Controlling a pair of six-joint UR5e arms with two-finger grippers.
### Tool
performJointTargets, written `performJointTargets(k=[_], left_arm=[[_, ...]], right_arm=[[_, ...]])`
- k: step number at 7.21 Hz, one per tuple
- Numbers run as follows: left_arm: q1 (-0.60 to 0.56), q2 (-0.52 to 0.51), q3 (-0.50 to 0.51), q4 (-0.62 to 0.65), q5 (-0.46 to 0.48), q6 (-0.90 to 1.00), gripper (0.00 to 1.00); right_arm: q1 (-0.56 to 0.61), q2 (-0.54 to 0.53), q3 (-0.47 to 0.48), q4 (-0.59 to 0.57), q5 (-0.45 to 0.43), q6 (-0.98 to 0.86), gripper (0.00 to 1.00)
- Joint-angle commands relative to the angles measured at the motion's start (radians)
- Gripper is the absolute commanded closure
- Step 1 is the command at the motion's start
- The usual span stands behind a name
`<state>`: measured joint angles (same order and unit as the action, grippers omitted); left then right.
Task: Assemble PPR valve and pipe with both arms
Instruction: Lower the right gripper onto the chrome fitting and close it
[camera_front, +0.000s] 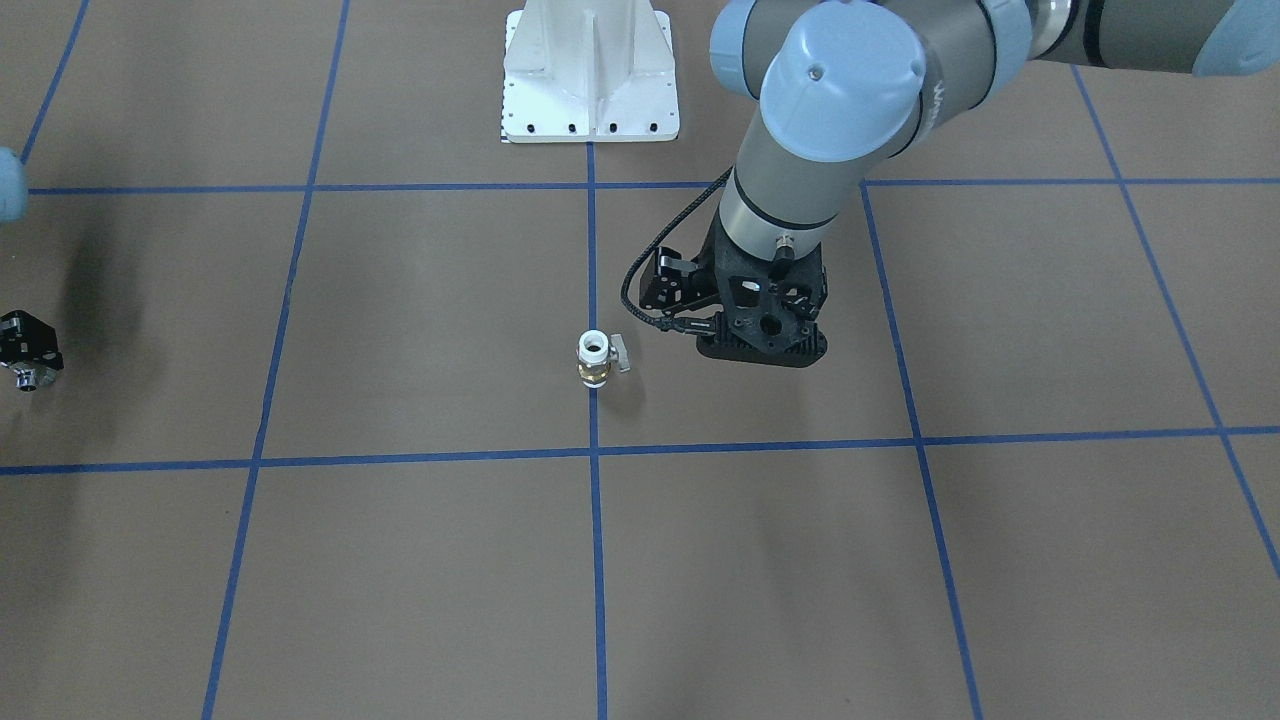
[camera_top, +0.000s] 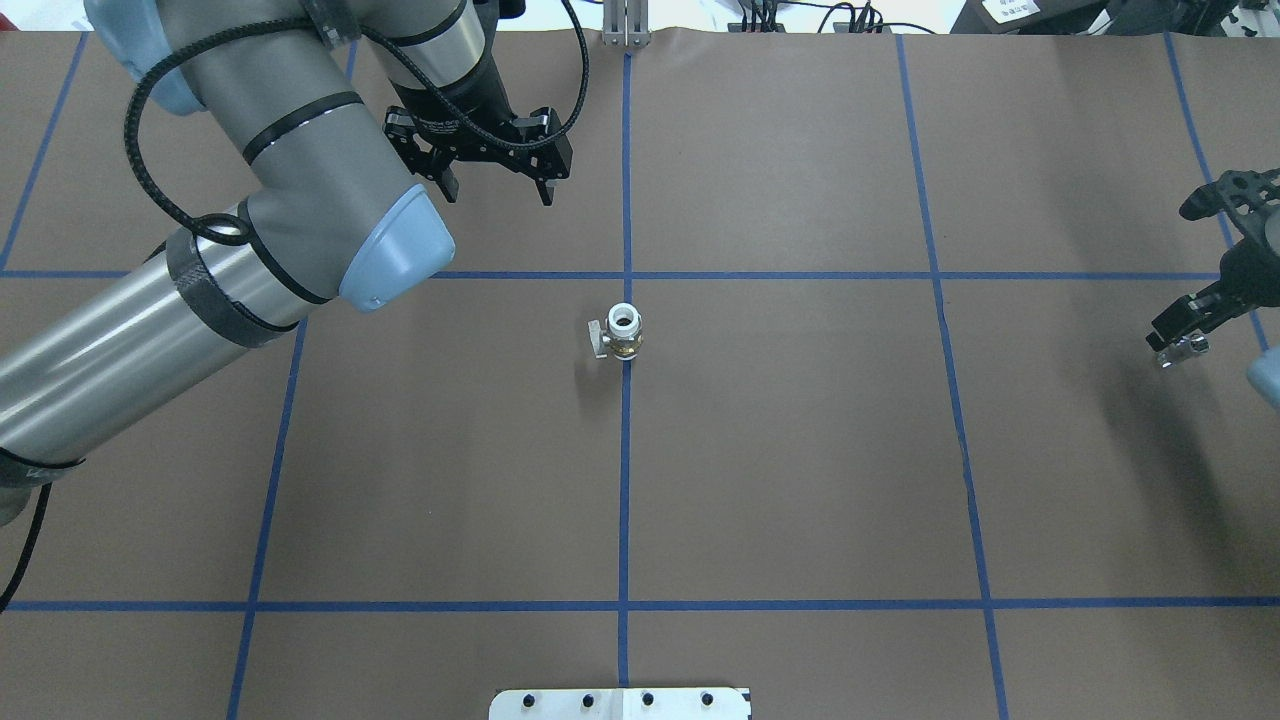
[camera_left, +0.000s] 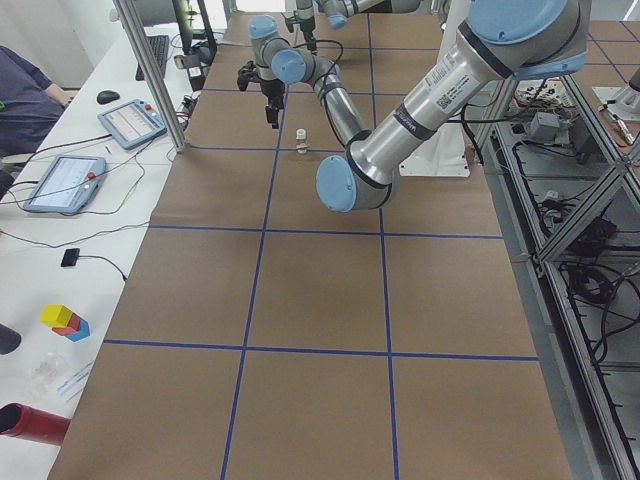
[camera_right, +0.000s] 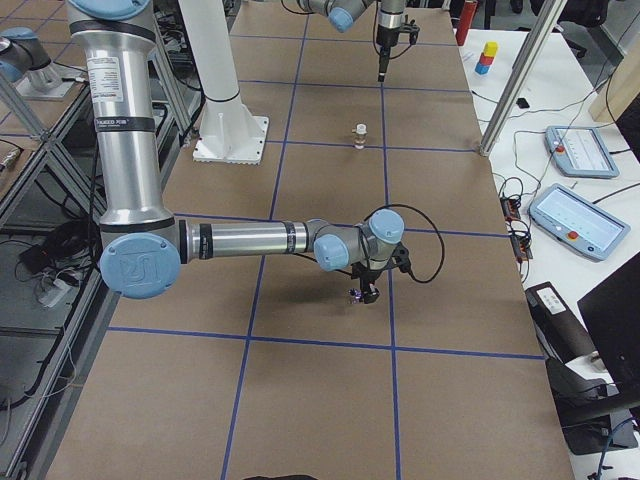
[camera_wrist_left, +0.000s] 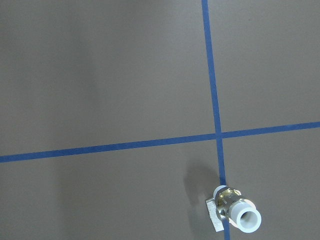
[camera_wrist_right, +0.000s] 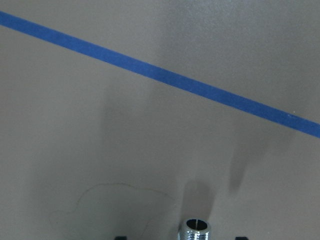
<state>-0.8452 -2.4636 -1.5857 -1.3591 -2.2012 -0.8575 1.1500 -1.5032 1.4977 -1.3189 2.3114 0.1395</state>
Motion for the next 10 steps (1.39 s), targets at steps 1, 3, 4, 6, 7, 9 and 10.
performJointTargets(k=[1,3,4,6,7,9,10], left_arm=[[0.0,0.0,0.0,0.0,0.0,0.0,0.0],[0.0,0.0,0.0,-0.002,0.0,0.0,0.0],[0.0,0.0,0.0,0.0,0.0,0.0,0.0],[0.0,0.0,0.0,0.0,0.0,0.0,0.0],[0.0,0.0,0.0,0.0,0.0,0.0,0.0],[0.0,0.002,0.0,0.0,0.0,-0.002,0.0],[0.0,0.002,0.0,0.0,0.0,0.0,0.0]], right_arm=[[-0.001,-0.008,-0.001,-0.002,-0.006,-0.001,0.39],[-0.004,-0.009,-0.013,-0.002,-0.007,-0.001,0.41],[-0.004,-0.009,-0.016,-0.002,-0.006,-0.001,0.44],[-0.004,-0.011,-0.016,-0.002,-0.006,-0.001,0.47],[-0.004,-0.012,-0.017,-0.002,-0.006,-0.001,0.49],[-0.003,-0.012,-0.017,-0.002,-0.004,-0.001,0.51],[-0.003,-0.012,-0.017,-0.002,-0.003,-0.001,0.51]])
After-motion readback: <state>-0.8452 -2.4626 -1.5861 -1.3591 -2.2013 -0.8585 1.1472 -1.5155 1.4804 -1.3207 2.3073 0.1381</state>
